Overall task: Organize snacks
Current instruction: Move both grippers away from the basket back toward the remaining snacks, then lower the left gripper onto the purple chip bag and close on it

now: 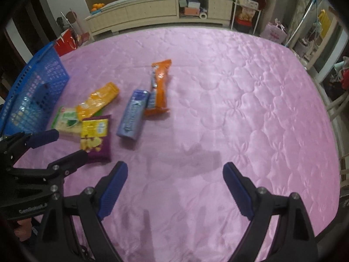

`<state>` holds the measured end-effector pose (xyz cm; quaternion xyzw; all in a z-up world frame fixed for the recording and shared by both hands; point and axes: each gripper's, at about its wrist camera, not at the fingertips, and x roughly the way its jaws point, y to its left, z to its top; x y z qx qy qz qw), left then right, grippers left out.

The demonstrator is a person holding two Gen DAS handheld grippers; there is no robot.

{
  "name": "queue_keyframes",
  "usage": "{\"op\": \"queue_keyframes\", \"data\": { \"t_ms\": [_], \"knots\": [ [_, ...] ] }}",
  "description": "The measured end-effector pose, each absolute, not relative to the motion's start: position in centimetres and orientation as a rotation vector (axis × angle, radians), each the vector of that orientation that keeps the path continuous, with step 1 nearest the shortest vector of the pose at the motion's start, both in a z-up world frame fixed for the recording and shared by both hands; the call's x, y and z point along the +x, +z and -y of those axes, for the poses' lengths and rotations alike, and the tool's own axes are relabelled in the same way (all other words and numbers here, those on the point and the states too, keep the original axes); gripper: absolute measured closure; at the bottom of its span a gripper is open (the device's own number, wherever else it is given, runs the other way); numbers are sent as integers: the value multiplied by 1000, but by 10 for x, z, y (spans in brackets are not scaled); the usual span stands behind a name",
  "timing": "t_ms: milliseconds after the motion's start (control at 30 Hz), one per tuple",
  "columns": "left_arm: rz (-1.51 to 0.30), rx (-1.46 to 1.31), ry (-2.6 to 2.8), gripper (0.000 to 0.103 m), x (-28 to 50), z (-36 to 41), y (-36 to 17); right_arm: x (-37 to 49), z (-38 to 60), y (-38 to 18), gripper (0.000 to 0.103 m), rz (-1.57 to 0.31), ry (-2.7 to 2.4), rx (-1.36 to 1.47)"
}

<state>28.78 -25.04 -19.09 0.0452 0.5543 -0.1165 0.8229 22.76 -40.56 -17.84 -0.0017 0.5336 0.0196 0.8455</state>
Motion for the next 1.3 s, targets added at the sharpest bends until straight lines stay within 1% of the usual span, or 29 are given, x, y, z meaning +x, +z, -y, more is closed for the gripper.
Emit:
{"op": "queue_keyframes", "data": {
  "t_ms": [233, 333, 600, 733, 800, 833, 867, 900, 933, 1033, 1300],
  "knots": [
    [-1226, 119, -220, 26, 308, 263, -216, 237, 415, -192, 11, -1150, 55, 18],
    [-1197, 168, -195, 26, 311, 268, -218, 238, 415, -194, 11, -1155, 64, 26],
    [-1203, 249, -131, 26, 306, 282, -223, 236, 413, -196, 11, -1165, 77, 45],
    [-1253, 169, -123, 26, 304, 280, -229, 238, 415, -194, 11, -1162, 78, 46],
    [-1276, 89, -114, 31, 303, 272, -229, 237, 415, -193, 11, -1168, 78, 48],
    [-1282, 55, -115, 36, 303, 269, -229, 237, 415, -193, 11, -1169, 77, 49],
    [-1272, 57, -110, 47, 303, 269, -228, 236, 415, -192, 11, -1170, 77, 51],
    [-1263, 61, -114, 54, 303, 269, -226, 235, 415, -192, 11, -1170, 79, 51],
    [-1267, 61, -120, 56, 303, 269, -226, 236, 415, -191, 11, -1171, 79, 50],
    [-1279, 54, -146, 58, 301, 267, -224, 235, 415, -190, 11, -1174, 80, 52],
    [-1272, 41, -204, 58, 288, 242, -206, 247, 402, -186, 11, -1182, 98, 95]
  ]
}}
